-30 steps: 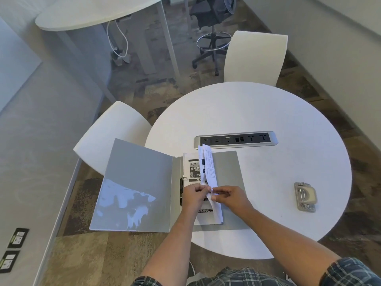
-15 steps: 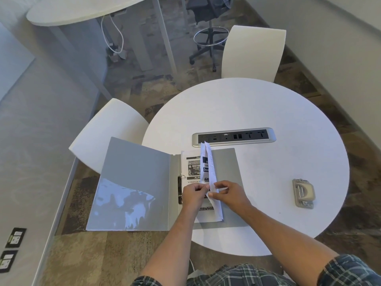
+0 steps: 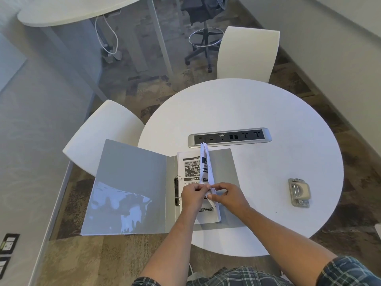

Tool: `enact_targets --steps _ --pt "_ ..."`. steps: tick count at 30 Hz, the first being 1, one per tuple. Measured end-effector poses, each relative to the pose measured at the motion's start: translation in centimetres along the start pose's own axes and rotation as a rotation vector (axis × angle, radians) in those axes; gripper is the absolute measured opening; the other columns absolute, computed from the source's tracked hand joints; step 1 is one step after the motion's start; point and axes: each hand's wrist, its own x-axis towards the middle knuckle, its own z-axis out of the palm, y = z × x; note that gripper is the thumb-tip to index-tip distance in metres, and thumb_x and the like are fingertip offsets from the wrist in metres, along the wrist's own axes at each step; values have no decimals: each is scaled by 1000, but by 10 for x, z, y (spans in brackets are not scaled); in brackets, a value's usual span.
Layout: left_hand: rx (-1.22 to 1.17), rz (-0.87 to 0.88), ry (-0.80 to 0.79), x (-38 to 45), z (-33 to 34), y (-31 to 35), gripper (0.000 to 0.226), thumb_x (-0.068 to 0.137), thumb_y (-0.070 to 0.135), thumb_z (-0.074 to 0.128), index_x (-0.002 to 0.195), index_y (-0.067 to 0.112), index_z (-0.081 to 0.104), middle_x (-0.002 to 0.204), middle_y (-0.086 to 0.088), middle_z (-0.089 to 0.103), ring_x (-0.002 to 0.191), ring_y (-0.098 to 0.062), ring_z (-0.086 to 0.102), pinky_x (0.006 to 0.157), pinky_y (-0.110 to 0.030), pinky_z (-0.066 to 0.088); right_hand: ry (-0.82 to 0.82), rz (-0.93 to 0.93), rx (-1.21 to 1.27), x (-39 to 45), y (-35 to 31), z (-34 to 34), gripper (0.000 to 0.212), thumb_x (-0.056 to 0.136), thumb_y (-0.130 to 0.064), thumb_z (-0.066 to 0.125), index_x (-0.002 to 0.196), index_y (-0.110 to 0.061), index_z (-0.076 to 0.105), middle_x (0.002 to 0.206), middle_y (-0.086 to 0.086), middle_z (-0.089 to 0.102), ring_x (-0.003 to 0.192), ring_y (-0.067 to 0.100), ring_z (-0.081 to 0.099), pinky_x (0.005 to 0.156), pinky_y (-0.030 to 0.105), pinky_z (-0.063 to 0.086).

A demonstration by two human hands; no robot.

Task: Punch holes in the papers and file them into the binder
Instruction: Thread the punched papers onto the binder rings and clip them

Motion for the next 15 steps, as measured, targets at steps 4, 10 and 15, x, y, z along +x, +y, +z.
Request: enact_targets --steps 4,10,15 --pt "-2 -9 20 0 1 -1 18 86 27 79 68 26 75 68 6 75 68 -12 68 70 -30 56 8 -6 5 1 3 0 52 74 -55 86 119 -32 74 124 -8 69 103 15 67 96 38 56" --pt "-5 -9 21 1 0 -2 14 85 29 80 73 22 78 71 5 76 70 -12 69 70 -28 55 0 -2 11 0 3 -1 51 76 -55 85 120 -32 74 125 -8 69 105 16 67 97 41 57" --pt "-5 -1 14 0 1 -1 10 83 28 81 74 25 78 72 6 76 73 -10 71 69 -24 52 -32 10 24 0 5 -3 45 77 -52 85 117 -31 77 116 -9 75 93 8 72 96 38 58"
